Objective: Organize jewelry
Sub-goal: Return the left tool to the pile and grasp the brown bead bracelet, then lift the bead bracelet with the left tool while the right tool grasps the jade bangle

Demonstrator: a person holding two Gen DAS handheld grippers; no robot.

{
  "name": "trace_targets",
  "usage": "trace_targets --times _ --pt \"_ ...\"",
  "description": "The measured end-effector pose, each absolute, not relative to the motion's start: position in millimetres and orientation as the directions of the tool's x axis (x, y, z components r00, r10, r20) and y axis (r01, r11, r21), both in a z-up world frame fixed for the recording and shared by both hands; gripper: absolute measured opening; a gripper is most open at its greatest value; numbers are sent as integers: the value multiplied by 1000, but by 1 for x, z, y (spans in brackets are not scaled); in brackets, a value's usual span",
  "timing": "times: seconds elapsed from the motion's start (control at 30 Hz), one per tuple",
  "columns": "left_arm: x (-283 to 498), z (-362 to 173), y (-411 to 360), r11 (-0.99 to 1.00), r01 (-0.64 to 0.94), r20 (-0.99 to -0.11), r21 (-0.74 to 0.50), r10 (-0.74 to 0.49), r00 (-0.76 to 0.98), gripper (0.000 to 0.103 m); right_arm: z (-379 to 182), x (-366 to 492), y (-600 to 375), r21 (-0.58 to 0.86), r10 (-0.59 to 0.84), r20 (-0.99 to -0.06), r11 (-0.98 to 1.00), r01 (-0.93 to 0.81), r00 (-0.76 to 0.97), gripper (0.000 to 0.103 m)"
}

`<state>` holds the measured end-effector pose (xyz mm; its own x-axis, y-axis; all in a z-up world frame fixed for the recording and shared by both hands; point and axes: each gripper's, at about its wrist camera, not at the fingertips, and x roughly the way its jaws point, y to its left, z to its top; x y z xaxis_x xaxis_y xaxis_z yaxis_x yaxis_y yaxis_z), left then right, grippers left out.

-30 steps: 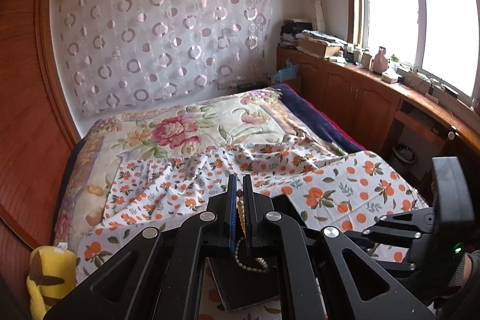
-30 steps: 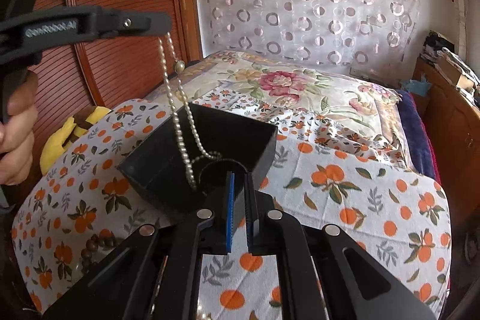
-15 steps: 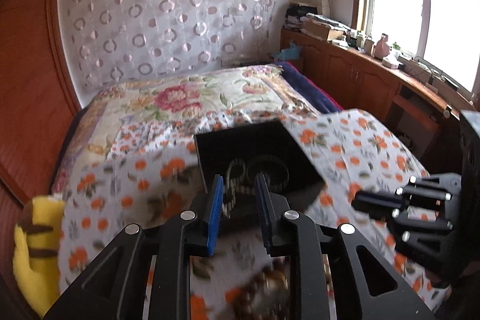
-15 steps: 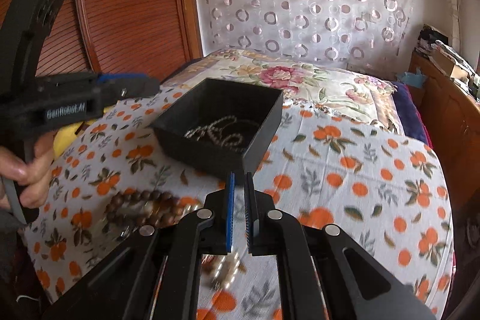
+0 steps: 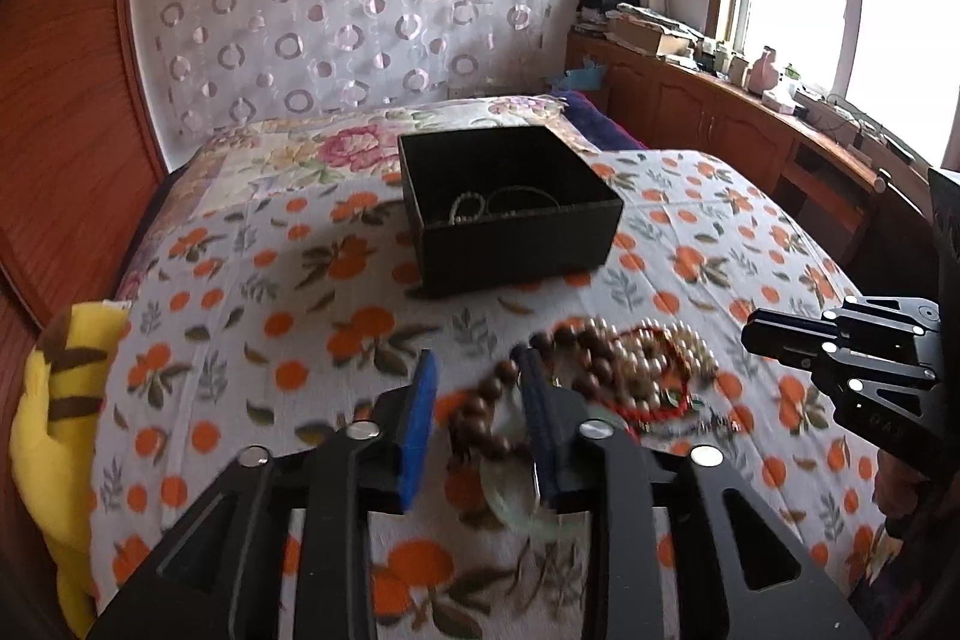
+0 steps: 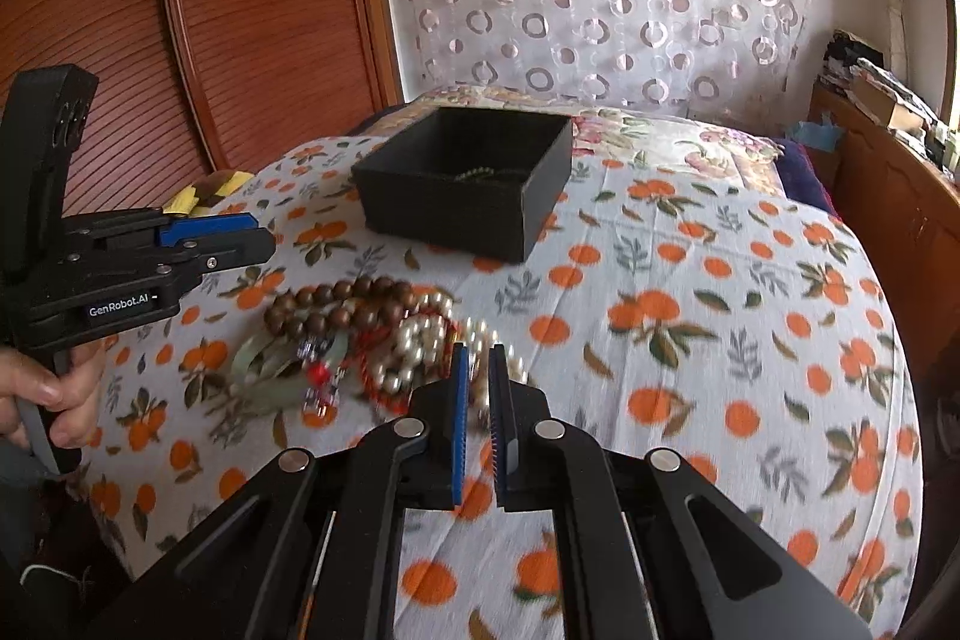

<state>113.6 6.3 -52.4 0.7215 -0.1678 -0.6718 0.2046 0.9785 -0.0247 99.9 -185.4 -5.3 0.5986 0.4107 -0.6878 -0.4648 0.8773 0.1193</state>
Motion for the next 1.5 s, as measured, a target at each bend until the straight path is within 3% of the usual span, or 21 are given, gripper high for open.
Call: trace_targets --times 0.03,0.07,0.93,1.03,1.5 --pt "111 -54 7 978 205 -674 -26 -169 719 31 -7 95 -187 124 413 -688 877 -464 597 28" --pt "108 -55 6 978 205 -676 -30 -171 717 31 -8 92 -189 128 415 -687 877 -463 596 31" --pt "141 -84 -47 950 313 -767 5 -197 611 30 -27 64 -194 143 425 -691 873 -467 585 32" --pt "138 -81 -45 947 321 -758 6 -205 619 13 -27 64 -194 144 426 -693 872 -467 582 32" --pt "86 -41 -6 968 247 -652 -55 -222 725 12 -29 65 -192 143 422 -698 874 -464 578 32"
